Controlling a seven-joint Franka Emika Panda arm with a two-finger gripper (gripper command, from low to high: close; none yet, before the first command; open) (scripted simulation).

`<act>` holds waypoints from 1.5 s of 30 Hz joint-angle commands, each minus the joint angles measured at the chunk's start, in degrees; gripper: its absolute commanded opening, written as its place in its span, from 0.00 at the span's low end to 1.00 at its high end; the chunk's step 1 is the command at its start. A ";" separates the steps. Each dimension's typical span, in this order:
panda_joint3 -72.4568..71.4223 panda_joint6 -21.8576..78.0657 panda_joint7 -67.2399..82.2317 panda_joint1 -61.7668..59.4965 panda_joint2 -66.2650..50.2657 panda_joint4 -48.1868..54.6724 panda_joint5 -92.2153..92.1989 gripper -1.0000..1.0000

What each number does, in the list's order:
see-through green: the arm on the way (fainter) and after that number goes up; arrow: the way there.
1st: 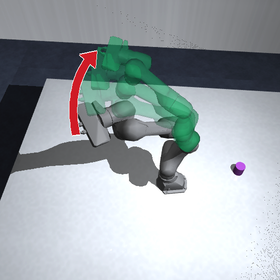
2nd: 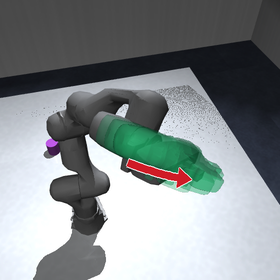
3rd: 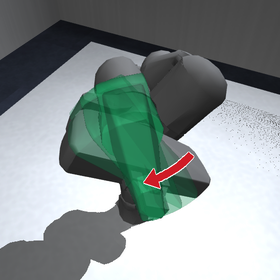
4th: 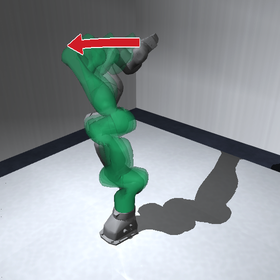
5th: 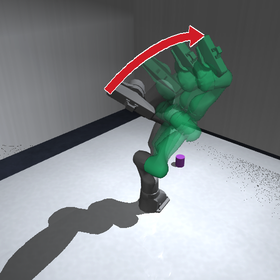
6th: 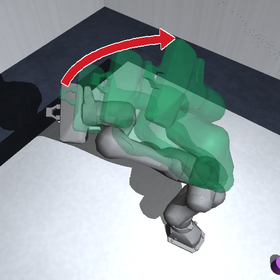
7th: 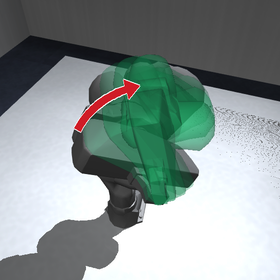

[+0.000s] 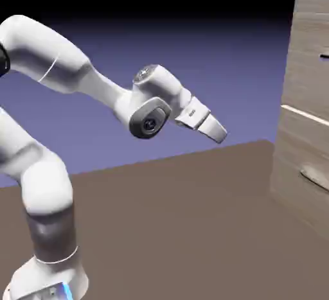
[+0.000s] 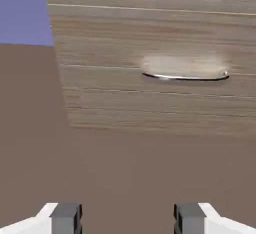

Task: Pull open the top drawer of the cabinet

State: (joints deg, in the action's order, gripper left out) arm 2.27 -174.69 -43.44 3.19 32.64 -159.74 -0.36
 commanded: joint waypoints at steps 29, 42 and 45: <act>54.56 -16.50 -23.53 60.22 -0.53 30.42 -8.62 0.50; 79.01 -23.90 -34.08 87.21 -0.77 44.05 -12.48 0.50; 84.66 -25.61 -36.52 93.44 -0.82 47.20 -13.37 0.50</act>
State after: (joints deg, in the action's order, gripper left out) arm 86.92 -200.30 -79.95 96.63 31.82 -112.54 -13.73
